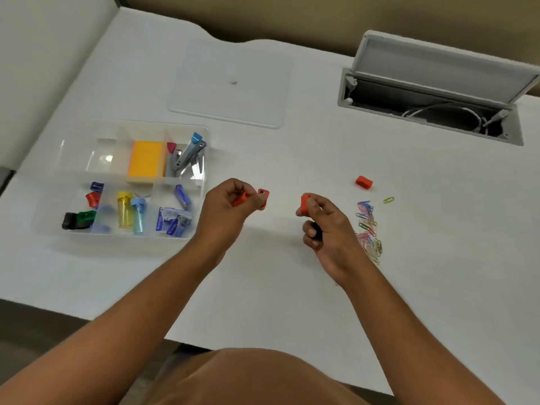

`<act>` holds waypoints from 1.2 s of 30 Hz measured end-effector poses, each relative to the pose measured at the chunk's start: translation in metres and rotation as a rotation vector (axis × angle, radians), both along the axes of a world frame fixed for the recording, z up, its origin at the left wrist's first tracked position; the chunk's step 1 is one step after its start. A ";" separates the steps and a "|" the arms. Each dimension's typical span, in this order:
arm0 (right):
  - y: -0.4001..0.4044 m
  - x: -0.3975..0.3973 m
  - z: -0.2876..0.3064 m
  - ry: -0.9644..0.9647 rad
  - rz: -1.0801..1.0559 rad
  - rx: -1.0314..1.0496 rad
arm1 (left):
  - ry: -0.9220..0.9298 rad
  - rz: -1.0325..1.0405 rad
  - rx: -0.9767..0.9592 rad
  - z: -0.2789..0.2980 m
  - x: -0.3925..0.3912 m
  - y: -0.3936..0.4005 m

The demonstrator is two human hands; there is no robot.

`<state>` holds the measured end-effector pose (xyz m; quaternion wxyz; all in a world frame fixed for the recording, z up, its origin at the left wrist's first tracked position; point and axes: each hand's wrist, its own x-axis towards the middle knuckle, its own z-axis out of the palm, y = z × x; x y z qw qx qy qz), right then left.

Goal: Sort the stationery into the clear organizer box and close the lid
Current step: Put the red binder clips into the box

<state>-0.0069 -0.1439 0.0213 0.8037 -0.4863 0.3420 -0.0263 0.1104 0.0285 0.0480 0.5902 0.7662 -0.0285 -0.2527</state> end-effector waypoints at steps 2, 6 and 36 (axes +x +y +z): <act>0.034 0.025 0.007 -0.001 0.085 -0.057 | -0.079 0.049 0.085 0.003 0.016 0.044; 0.101 0.070 0.021 -0.016 0.220 -0.141 | -0.238 0.143 0.150 0.008 0.050 0.137; 0.310 0.239 0.019 -0.047 0.539 -1.159 | -0.604 0.035 0.526 -0.014 0.146 0.308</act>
